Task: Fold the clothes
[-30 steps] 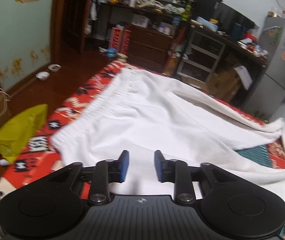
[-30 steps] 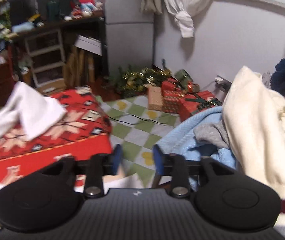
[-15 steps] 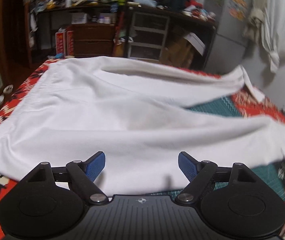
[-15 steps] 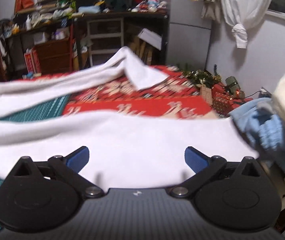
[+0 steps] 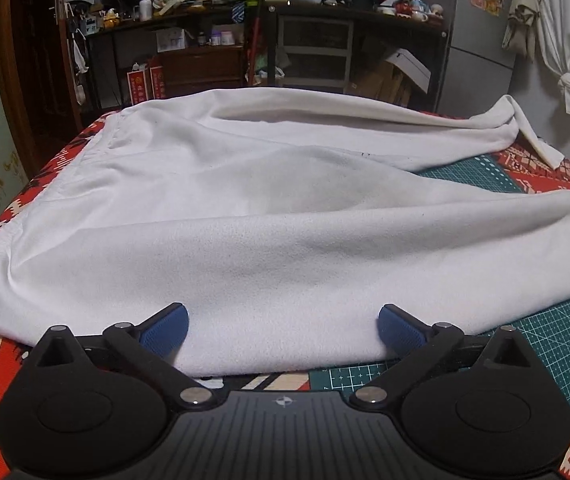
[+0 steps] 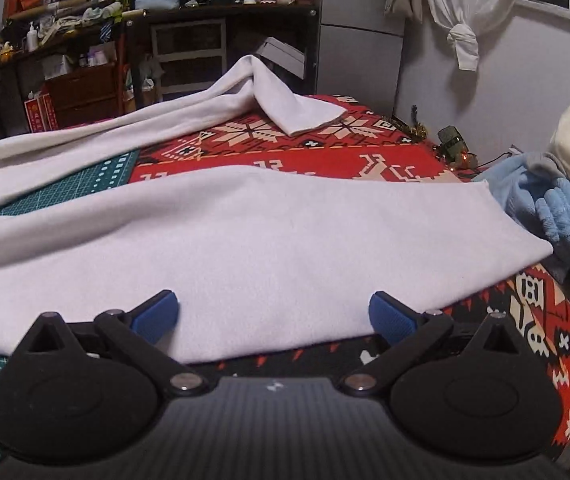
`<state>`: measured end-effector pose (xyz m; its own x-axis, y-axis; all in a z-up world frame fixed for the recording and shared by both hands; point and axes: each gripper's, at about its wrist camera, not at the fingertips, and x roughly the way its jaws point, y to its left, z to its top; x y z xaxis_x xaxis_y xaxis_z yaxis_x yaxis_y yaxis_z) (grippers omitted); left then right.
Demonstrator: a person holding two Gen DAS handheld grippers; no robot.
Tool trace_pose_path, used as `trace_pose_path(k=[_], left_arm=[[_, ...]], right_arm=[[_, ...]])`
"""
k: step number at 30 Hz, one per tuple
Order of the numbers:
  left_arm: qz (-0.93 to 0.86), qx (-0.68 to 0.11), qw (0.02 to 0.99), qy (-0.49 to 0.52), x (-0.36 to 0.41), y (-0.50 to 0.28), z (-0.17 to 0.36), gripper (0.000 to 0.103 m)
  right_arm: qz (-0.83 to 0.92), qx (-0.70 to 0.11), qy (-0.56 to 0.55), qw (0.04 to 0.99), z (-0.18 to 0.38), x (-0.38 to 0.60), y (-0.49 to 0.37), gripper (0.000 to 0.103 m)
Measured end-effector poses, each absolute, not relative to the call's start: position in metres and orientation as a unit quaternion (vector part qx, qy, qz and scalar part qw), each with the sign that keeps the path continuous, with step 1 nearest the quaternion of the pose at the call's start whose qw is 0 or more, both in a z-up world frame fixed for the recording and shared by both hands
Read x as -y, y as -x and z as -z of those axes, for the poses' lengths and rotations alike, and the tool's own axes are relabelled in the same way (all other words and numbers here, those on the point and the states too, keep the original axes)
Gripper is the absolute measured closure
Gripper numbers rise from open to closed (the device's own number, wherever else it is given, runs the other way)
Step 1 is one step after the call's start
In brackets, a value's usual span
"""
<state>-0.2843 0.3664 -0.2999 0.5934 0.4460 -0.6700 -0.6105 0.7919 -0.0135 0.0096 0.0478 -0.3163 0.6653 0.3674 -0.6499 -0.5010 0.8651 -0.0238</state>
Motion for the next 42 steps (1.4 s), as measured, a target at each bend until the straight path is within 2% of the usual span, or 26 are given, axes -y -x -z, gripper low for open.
trace_pose_path(k=[4,8,11,13,17,19,21,27,32,34,36,37,40,42], left_arm=[[-0.295,-0.331,0.884,0.146,-0.372,0.288,0.297,0.004],[-0.297,-0.322,0.874,0.211,-0.386,0.301,0.285,0.018],[-0.291,-0.300,0.859,0.297,-0.400,0.323,0.275,0.023],[-0.288,-0.280,0.845,0.354,-0.410,0.340,0.270,0.028],[-0.280,-0.252,0.816,0.439,-0.423,0.364,0.267,0.040],[-0.275,-0.245,0.802,0.470,-0.427,0.371,0.268,0.046],[-0.274,-0.237,0.788,0.497,-0.431,0.376,0.270,0.052],[-0.273,-0.217,0.760,0.548,-0.436,0.389,0.273,0.058],[-0.300,-0.211,0.741,0.563,-0.441,0.399,0.274,0.059],[-0.311,-0.214,0.728,0.572,-0.445,0.399,0.279,0.059],[-0.314,-0.217,0.719,0.581,-0.447,0.397,0.286,0.065],[-0.316,-0.220,0.714,0.585,-0.448,0.396,0.290,0.071],[-0.322,-0.225,0.697,0.600,-0.450,0.394,0.303,0.094],[-0.325,-0.218,0.687,0.612,-0.451,0.396,0.307,0.098]], right_arm=[[-0.238,-0.321,0.099,0.911,0.318,-0.045,-0.009,0.000],[-0.252,-0.364,0.095,0.892,0.309,-0.047,-0.024,0.001],[-0.256,-0.406,-0.017,0.877,0.288,-0.016,-0.041,0.001],[-0.248,-0.438,-0.117,0.856,0.278,0.012,-0.053,0.005],[-0.216,-0.482,-0.279,0.802,0.279,0.060,-0.070,0.031],[-0.210,-0.495,-0.328,0.777,0.287,0.072,-0.074,0.036],[-0.197,-0.507,-0.352,0.762,0.296,0.076,-0.077,0.042],[-0.168,-0.538,-0.364,0.741,0.316,0.057,-0.079,0.066],[-0.142,-0.531,-0.338,0.764,0.316,0.040,-0.085,0.069],[-0.134,-0.533,-0.338,0.764,0.316,0.037,-0.088,0.073],[-0.126,-0.536,-0.330,0.766,0.316,0.034,-0.092,0.089],[-0.124,-0.537,-0.322,0.770,0.317,0.033,-0.093,0.094],[-0.133,-0.531,-0.295,0.783,0.315,0.027,-0.092,0.098],[-0.141,-0.526,-0.276,0.792,0.312,0.026,-0.088,0.099]])
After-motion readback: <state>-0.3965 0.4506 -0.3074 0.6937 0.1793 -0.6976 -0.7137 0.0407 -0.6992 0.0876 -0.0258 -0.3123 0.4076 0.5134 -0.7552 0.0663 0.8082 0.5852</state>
